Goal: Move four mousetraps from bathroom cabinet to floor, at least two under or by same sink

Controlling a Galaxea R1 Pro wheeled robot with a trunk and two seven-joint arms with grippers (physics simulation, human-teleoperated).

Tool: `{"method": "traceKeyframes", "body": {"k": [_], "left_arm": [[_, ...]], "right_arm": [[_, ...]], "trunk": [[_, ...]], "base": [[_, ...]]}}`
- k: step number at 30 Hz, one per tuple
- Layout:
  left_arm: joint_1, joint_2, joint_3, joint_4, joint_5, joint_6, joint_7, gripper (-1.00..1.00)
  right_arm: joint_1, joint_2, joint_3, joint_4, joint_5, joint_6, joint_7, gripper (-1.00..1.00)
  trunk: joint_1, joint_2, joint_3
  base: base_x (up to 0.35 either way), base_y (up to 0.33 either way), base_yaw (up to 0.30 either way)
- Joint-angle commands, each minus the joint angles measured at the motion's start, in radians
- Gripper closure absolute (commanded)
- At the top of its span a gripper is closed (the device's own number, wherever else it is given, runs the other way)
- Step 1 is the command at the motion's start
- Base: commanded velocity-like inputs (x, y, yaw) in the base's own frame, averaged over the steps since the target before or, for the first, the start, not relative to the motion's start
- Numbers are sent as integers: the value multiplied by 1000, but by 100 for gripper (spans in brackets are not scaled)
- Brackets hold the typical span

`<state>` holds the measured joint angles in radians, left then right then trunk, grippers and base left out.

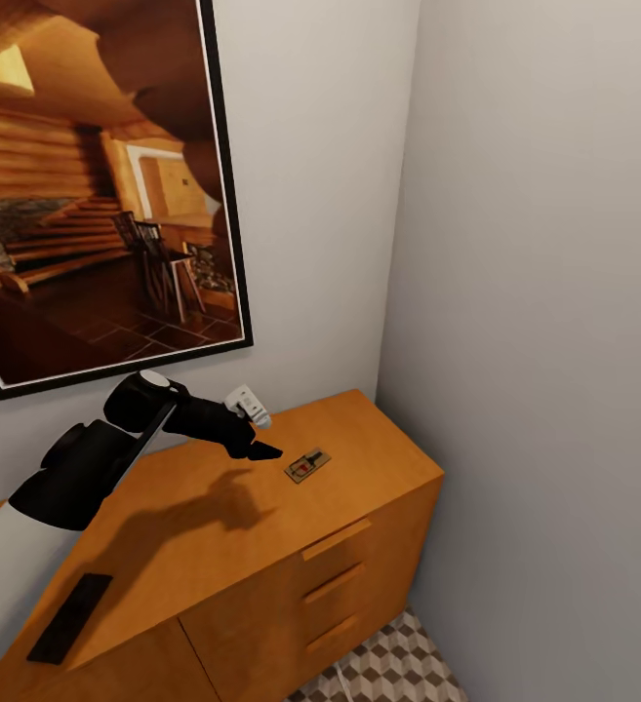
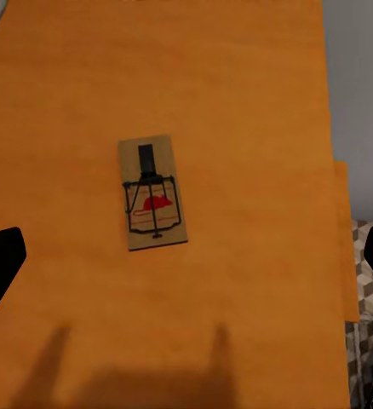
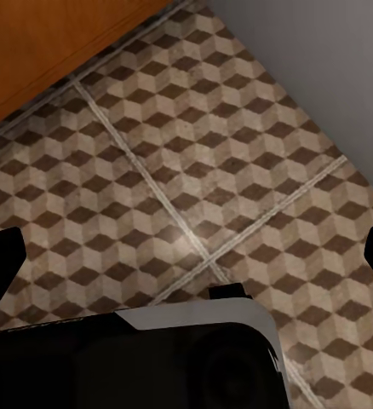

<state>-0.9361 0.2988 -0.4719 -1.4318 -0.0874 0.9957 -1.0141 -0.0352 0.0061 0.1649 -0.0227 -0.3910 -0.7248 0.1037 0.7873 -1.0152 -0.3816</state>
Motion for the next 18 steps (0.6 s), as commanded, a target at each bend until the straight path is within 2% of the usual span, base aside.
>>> {"method": "traceKeyframes", "body": {"k": [1,18], "left_arm": [[-1,0,-1,-1,-9,5,-9,-100],[-1,-1,-1,47,-9,4,-9,-100]], "right_arm": [[-1,0,4,1,-11,-3,7,-100],[-1,1,4,1,-11,-3,7,-100]], "trunk": [[0,-1,-1],[0,-1,-1]], "base": [[3,-1,0],[0,0,0]]}}
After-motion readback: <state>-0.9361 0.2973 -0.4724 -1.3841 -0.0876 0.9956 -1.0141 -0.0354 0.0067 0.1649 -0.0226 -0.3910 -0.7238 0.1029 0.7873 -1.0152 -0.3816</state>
